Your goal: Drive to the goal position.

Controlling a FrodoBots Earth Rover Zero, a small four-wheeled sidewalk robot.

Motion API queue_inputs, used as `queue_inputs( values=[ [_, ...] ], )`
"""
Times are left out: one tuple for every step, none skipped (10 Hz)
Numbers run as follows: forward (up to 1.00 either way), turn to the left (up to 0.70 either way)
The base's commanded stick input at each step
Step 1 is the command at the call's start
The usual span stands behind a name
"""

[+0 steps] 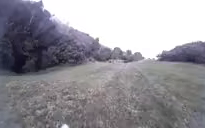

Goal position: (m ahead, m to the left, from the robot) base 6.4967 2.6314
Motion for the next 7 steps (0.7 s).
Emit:
queue_inputs(
  values=[
    [0.7, 0.0],
    [0.7, 0.0],
    [0.7, 0.0],
    [0.7, 0.0],
    [0.7, 0.0],
    [0.7, 0.0],
    [0.7, 0.0]
  ],
)
